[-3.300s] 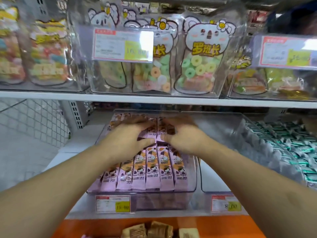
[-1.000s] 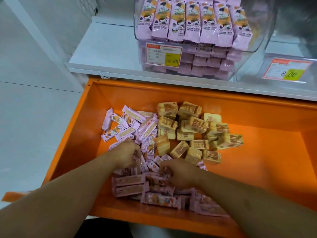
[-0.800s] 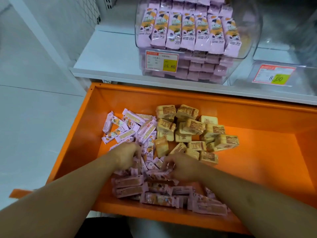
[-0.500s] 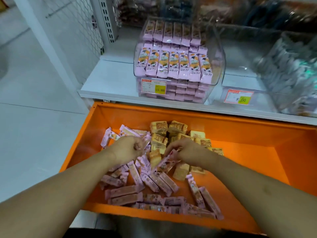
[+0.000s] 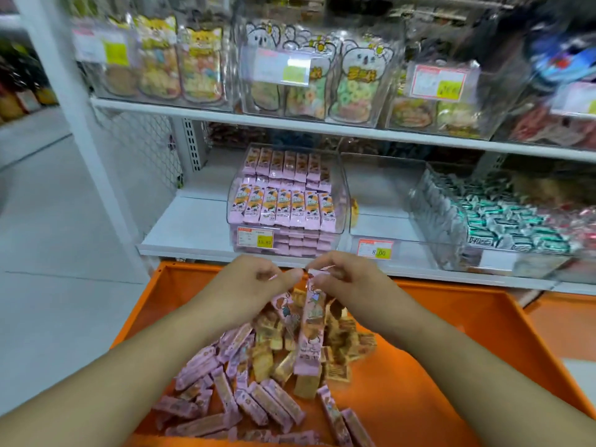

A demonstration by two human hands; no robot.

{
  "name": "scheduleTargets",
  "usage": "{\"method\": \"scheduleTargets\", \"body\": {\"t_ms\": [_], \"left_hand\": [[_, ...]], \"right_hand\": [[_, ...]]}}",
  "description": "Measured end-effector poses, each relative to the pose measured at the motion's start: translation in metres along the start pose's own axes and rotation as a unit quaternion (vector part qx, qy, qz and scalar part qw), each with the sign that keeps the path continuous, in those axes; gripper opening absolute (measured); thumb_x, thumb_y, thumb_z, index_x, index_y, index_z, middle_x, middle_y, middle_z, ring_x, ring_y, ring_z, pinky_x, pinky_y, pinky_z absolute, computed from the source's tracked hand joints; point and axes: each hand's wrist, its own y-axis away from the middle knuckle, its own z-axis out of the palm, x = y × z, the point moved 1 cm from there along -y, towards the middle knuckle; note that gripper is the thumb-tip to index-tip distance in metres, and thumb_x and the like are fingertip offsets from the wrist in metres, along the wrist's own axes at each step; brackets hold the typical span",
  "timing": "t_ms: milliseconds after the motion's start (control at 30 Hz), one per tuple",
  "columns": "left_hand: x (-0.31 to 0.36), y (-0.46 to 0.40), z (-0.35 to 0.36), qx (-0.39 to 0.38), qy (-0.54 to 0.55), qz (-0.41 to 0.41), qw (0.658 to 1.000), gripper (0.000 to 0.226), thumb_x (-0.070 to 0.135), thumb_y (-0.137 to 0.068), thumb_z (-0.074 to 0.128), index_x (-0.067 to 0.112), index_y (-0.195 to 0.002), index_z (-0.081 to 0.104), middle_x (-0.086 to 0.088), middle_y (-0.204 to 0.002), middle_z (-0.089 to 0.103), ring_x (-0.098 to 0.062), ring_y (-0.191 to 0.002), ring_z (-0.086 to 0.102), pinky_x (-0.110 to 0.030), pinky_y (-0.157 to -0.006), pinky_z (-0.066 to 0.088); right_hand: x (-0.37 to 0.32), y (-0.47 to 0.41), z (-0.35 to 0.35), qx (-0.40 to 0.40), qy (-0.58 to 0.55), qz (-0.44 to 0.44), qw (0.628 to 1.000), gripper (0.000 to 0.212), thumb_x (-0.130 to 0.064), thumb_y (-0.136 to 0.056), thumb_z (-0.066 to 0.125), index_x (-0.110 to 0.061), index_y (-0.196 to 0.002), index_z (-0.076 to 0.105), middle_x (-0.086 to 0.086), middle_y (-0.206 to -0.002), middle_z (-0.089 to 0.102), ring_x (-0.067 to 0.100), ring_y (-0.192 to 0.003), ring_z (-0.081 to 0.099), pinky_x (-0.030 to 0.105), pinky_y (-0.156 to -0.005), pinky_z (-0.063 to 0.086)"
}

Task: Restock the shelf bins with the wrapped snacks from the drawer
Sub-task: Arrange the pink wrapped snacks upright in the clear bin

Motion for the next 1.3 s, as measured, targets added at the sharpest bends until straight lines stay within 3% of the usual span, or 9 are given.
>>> {"method": "scheduleTargets", "body": {"t_ms": [200,300,533,700,767,933,1067,1167,1300], "left_hand": [[0.003,-0.008,0.012,-0.053,0.118,-0.039,0.991,0.053,0.057,-0.072,0.09,0.015,-0.102,0.078,-0.002,-0.085,0.08,-0.027,-0.083,0.077,-0.053,-0.09,0.062],[-0.002,-0.016,0.01,-0.066,0.115,-0.041,0.99,0.068,0.054,-0.058,0.097,0.026,-0.116,0.075,-0.008,-0.088,0.074,-0.02,-0.077,0.07,-0.04,-0.072,0.056],[0.001,-0.039,0.003,-0.009,0.247,-0.045,0.968,0.037,0.031,-0.06,0.1,0.021,-0.091,0.082,0.004,-0.074,0.07,-0.013,-0.065,0.055,-0.032,-0.068,0.042],[0.007,-0.043,0.01,-0.001,0.29,-0.061,0.955,0.052,0.035,-0.065,0.093,0.014,-0.111,0.079,-0.005,-0.105,0.08,-0.026,-0.098,0.076,-0.048,-0.091,0.06],[0.008,-0.044,0.018,0.0,0.33,-0.073,0.941,0.071,0.033,-0.067,0.097,0.009,-0.128,0.067,-0.01,-0.115,0.077,-0.03,-0.104,0.075,-0.048,-0.081,0.063],[0.022,-0.036,0.028,0.0,0.298,-0.062,0.953,0.021,0.019,-0.086,0.083,0.017,-0.099,0.067,-0.006,-0.087,0.08,-0.019,-0.075,0.075,-0.035,-0.063,0.059],[0.021,-0.035,0.026,-0.008,0.263,-0.044,0.964,0.029,0.016,-0.081,0.088,0.012,-0.106,0.073,-0.004,-0.081,0.08,-0.015,-0.068,0.074,-0.027,-0.062,0.053],[0.025,-0.035,0.02,0.015,0.238,-0.044,0.97,0.024,0.017,-0.08,0.089,0.013,-0.1,0.075,-0.002,-0.076,0.078,-0.015,-0.065,0.073,-0.029,-0.063,0.054],[0.026,-0.042,0.008,0.04,0.245,-0.055,0.967,0.031,0.028,-0.076,0.093,0.013,-0.099,0.078,-0.006,-0.09,0.081,-0.021,-0.085,0.077,-0.042,-0.089,0.059]], "right_hand": [[-0.004,0.001,-0.002,0.066,-0.004,-0.006,0.998,0.013,-0.029,-0.107,0.058,-0.029,-0.116,0.067,-0.006,-0.071,0.046,0.003,-0.05,0.038,0.019,-0.05,0.033],[-0.006,-0.005,-0.008,0.06,-0.014,0.005,0.998,0.012,-0.032,-0.106,0.059,-0.033,-0.118,0.064,-0.013,-0.064,0.039,0.006,-0.052,0.039,0.022,-0.053,0.036],[-0.012,-0.03,-0.027,0.089,0.008,-0.032,0.995,0.011,-0.031,-0.107,0.059,-0.03,-0.115,0.066,-0.013,-0.065,0.049,0.006,-0.054,0.043,0.024,-0.056,0.039],[-0.011,-0.034,-0.036,0.069,0.017,-0.049,0.996,0.014,-0.028,-0.108,0.057,-0.032,-0.115,0.069,-0.004,-0.075,0.052,0.008,-0.057,0.043,0.018,-0.053,0.037],[-0.01,-0.035,-0.031,0.07,0.026,-0.048,0.996,0.015,-0.027,-0.107,0.059,-0.03,-0.117,0.069,-0.002,-0.082,0.055,0.002,-0.057,0.046,0.015,-0.055,0.038],[-0.009,-0.038,-0.019,0.132,-0.006,-0.019,0.991,0.008,-0.029,-0.104,0.064,-0.035,-0.107,0.066,-0.012,-0.098,0.065,-0.003,-0.065,0.055,0.018,-0.059,0.046],[-0.009,-0.035,-0.014,0.159,-0.048,-0.028,0.986,0.01,-0.032,-0.101,0.067,-0.034,-0.093,0.06,-0.015,-0.084,0.064,0.014,-0.069,0.062,0.045,-0.064,0.06],[-0.016,-0.027,-0.021,0.123,-0.021,-0.051,0.991,0.008,-0.034,-0.103,0.063,-0.03,-0.096,0.062,-0.016,-0.066,0.058,0.004,-0.061,0.053,0.033,-0.063,0.046],[-0.024,-0.014,-0.037,-0.005,-0.015,-0.074,0.997,0.046,-0.026,-0.093,0.08,-0.04,-0.132,0.059,-0.022,-0.133,0.058,-0.002,-0.11,0.064,0.029,-0.095,0.056]]}}
